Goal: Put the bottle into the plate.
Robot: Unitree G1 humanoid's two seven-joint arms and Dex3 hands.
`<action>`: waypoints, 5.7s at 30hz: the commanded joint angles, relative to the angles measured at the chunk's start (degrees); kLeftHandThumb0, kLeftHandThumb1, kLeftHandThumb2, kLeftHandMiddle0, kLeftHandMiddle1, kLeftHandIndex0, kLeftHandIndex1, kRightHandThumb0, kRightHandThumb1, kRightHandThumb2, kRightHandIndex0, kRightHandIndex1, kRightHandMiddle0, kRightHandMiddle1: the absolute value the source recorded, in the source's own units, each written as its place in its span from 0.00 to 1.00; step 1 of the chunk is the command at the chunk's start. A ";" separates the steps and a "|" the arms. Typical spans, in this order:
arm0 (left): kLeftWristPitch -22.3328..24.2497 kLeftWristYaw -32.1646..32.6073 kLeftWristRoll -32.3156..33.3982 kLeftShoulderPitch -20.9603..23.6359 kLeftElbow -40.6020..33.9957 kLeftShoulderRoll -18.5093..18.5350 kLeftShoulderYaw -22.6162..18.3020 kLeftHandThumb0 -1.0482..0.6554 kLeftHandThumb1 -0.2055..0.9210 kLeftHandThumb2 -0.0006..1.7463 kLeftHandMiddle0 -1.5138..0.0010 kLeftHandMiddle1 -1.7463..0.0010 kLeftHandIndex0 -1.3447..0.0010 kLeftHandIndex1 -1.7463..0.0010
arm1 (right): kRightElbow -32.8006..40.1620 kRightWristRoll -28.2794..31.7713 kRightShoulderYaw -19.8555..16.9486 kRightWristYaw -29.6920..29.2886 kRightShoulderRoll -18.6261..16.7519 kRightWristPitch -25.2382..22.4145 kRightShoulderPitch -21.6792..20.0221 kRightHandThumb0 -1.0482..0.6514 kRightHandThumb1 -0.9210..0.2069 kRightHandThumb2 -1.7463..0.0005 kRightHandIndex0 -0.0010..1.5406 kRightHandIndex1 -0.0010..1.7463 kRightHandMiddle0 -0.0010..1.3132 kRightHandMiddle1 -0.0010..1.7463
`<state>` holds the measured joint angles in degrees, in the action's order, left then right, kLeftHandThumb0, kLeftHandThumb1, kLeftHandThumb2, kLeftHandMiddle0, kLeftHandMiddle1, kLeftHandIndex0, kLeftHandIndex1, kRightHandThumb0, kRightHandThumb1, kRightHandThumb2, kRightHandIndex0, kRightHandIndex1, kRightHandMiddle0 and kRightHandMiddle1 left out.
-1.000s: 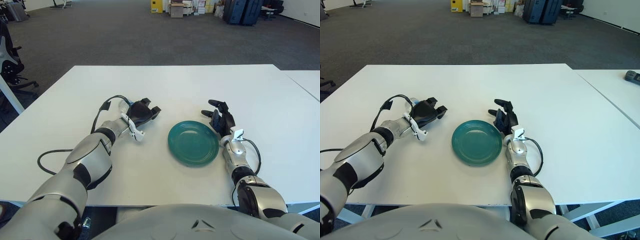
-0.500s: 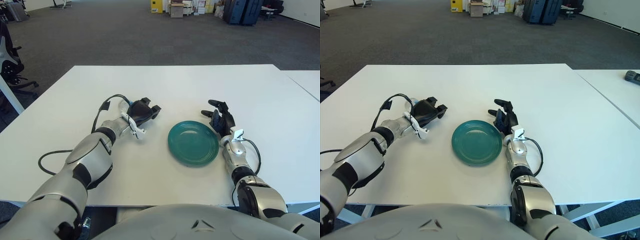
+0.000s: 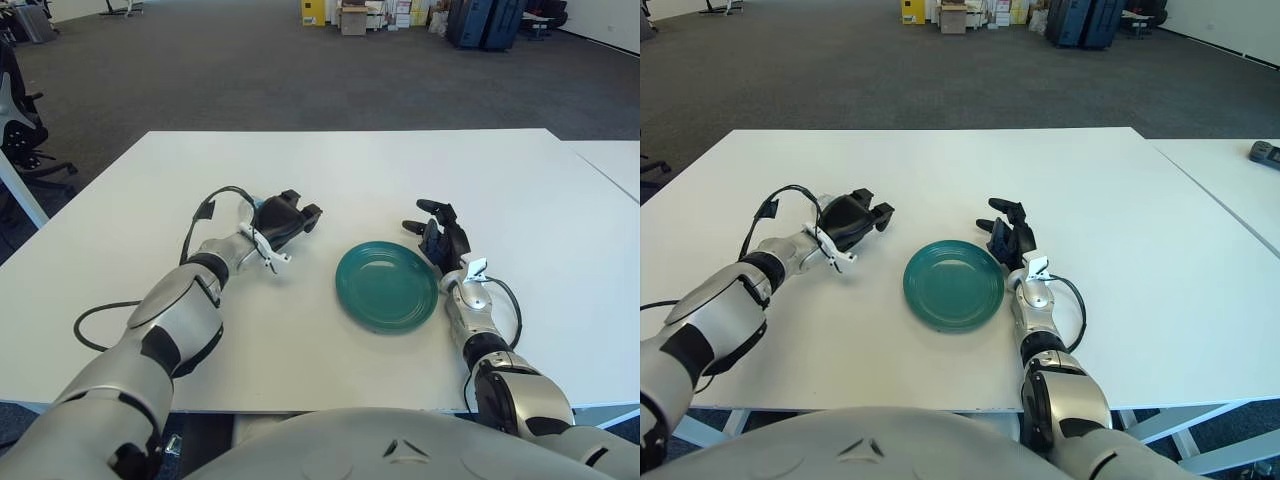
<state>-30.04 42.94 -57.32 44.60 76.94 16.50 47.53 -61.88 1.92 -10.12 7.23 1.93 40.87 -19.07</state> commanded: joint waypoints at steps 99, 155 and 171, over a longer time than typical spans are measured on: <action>-1.12 -20.43 19.80 4.24 -11.12 1.91 -22.10 0.00 1.00 0.23 1.00 1.00 1.00 1.00 | -5.69 -0.31 0.74 -1.59 -2.33 -3.88 5.99 0.14 0.00 0.44 0.34 0.41 0.00 0.60; 0.89 -47.21 53.87 -3.36 -1.82 -10.68 -50.38 0.04 0.98 0.06 0.89 0.99 1.00 0.67 | -4.62 -2.09 2.45 -5.70 -1.66 -0.51 6.60 0.22 0.00 0.51 0.33 0.48 0.02 0.65; 1.21 -49.39 54.70 -4.55 -1.90 -11.95 -52.77 0.07 0.99 0.05 0.90 0.99 1.00 0.68 | -4.87 -0.70 1.92 -5.29 -1.50 -1.00 6.76 0.25 0.00 0.53 0.32 0.51 0.05 0.63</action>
<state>-29.35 -5.98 -2.72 40.31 74.88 4.78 -4.82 -62.48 0.98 -8.12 1.74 2.10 40.86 -19.22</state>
